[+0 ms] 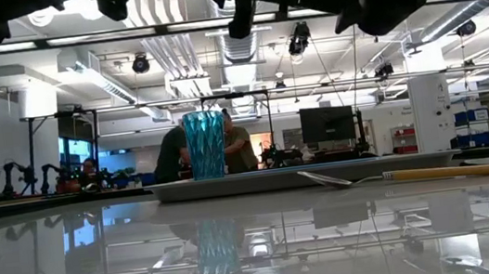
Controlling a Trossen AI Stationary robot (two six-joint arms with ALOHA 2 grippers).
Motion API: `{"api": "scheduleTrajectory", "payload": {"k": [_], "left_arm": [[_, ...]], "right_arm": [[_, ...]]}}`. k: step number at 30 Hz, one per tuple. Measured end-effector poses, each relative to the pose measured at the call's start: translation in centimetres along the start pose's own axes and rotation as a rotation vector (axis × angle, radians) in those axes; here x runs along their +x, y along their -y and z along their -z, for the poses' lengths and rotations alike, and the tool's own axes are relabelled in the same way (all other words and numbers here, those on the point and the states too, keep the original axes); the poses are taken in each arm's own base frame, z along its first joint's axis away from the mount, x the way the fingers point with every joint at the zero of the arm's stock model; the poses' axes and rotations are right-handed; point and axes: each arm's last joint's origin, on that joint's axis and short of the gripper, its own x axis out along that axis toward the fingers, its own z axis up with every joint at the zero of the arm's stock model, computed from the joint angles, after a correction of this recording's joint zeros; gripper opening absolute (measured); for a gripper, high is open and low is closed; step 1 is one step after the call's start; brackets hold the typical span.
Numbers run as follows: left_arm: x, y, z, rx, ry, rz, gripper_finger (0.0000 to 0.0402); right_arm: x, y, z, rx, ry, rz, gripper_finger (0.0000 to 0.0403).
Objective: Pick and place plate/cup/fork/spoon on tray
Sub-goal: Put the pink fork on the gray serving tray to the left of the blue plate
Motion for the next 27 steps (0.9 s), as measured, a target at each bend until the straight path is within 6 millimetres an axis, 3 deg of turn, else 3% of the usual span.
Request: {"api": "scheduleTrajectory", "payload": {"k": [8, 20, 27], "left_arm": [[1.7, 0.4, 0.6, 0.010, -0.015, 0.025, 0.0181], [1.4, 0.3, 0.2, 0.004, -0.010, 0.026, 0.0021], [1.3, 0.3, 0.2, 0.000, -0.011, 0.028, 0.0022]], "right_arm": [[0.0, 0.0, 0.0, -0.012, -0.001, 0.003, 0.0018], [0.0, 0.1, 0.1, -0.043, -0.008, 0.005, 0.0040], [0.0, 0.1, 0.1, -0.026, -0.009, 0.009, 0.0051]]}}
